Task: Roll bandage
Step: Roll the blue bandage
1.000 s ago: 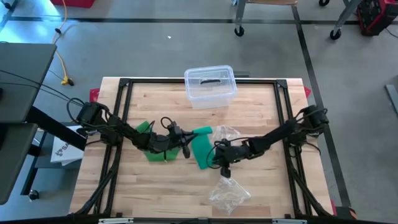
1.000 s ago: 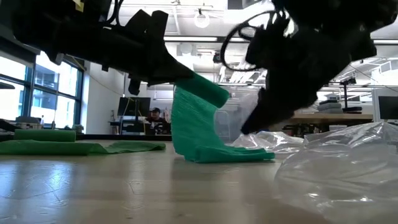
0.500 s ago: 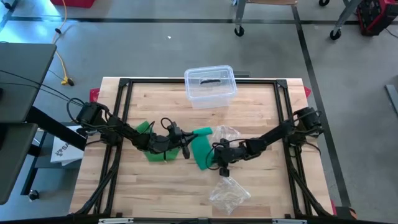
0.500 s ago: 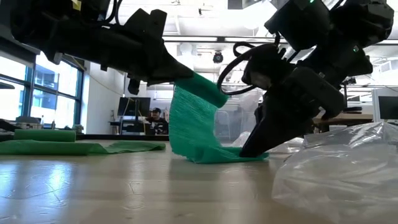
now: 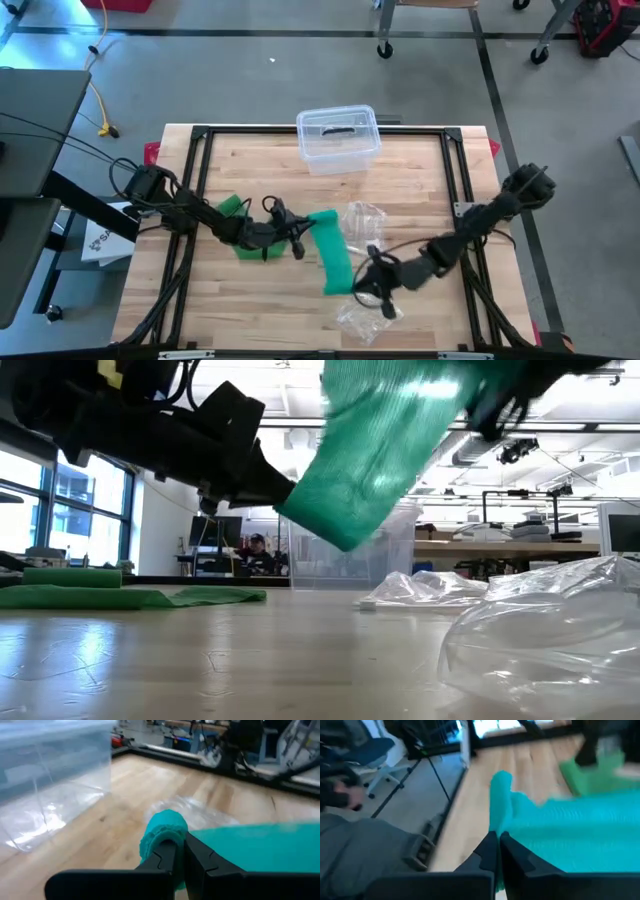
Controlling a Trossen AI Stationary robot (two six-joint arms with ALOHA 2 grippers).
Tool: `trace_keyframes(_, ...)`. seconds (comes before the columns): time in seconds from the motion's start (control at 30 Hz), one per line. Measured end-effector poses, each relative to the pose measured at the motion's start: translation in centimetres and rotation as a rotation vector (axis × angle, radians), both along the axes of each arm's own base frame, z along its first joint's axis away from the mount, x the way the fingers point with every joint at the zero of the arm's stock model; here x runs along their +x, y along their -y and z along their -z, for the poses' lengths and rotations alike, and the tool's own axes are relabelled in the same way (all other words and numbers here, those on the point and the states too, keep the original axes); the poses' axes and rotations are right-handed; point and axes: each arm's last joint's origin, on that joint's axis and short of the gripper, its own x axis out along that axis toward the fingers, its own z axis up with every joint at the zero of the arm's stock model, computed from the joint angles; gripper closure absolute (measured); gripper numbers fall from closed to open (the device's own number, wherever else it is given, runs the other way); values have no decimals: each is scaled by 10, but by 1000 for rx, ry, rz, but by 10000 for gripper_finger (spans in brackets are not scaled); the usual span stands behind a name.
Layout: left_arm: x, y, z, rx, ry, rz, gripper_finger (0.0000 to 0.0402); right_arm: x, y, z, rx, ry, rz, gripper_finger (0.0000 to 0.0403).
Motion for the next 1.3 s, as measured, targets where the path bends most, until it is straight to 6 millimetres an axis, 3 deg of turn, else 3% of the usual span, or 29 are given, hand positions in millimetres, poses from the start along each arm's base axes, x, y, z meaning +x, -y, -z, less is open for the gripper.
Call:
trace_keyframes(0.2, -1, 14, 19, 1, -42, 58, 394, -7, -35, -55, -152, 53, 27, 402)
trace_keyframes(0.43, 1, 24, 42, -59, -25, 92, 394, -9, -49, -109, -293, 103, 38, 402)
trace_keyframes(0.57, 1, 29, 54, -92, -17, 132, 394, -10, -49, -126, -386, 173, 172, 402)
trace_keyframes(0.7, 2, 37, 57, -79, -3, 270, 394, -6, -39, -121, -429, 140, 315, 403)
trace_keyframes(0.87, 2, 40, 56, -101, 6, 338, 394, 10, -30, -94, -415, 25, 402, 403)
trace_keyframes(1.07, 2, 39, 57, -117, 1, 341, 394, 34, -29, -62, -412, -80, 363, 403)
trace_keyframes(1.3, 1, 41, 60, -115, -47, 410, 372, 41, -25, -55, -401, -97, 385, 403)
